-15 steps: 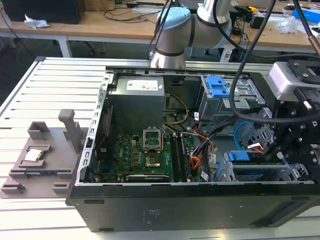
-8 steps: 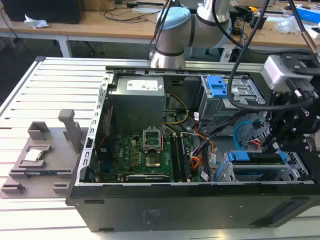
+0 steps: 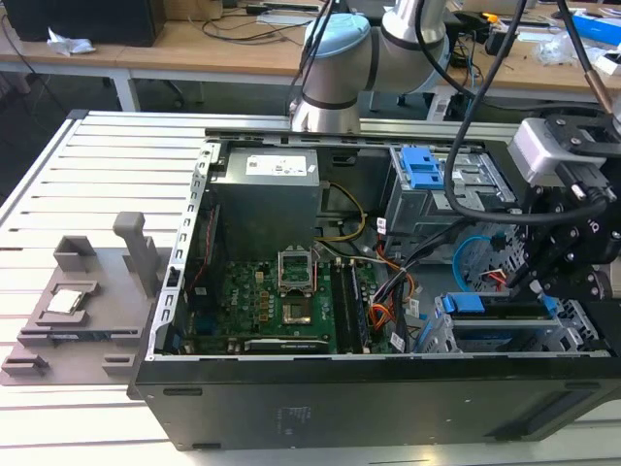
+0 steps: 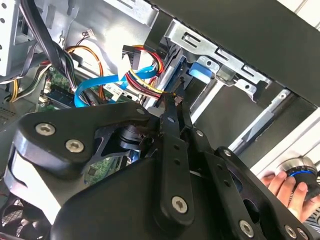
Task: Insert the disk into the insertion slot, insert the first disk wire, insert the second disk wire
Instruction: 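Insert the first disk wire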
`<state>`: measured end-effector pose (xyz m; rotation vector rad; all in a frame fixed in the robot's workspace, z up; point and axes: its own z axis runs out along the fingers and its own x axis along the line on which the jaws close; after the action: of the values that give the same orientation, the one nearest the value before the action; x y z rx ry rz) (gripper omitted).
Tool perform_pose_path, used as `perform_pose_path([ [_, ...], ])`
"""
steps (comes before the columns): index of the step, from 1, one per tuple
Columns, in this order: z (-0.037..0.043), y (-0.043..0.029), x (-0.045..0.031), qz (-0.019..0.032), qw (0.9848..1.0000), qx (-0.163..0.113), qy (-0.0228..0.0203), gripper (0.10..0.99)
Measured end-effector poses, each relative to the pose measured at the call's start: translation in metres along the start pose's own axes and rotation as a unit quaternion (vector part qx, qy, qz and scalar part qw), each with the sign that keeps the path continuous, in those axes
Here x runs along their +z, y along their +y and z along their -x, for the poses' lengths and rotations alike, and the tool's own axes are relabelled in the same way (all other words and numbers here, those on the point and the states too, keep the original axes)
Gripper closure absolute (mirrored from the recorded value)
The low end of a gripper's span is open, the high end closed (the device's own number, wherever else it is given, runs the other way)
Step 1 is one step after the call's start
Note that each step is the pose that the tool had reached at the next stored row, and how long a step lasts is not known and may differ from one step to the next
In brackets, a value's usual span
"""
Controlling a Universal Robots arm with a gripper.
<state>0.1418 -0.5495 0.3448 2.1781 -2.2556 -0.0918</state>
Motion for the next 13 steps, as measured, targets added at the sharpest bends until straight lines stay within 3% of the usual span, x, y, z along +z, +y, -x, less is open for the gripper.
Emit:
perform_pose_path([
  [7, 0.0001, -0.0061, 0.0022, -0.0001, 1.0000, 0.000, 0.0000, 0.925],
  [13, 0.0000, -0.0066, 0.0082, -0.0002, 1.0000, 0.000, -0.0011, 0.925],
])
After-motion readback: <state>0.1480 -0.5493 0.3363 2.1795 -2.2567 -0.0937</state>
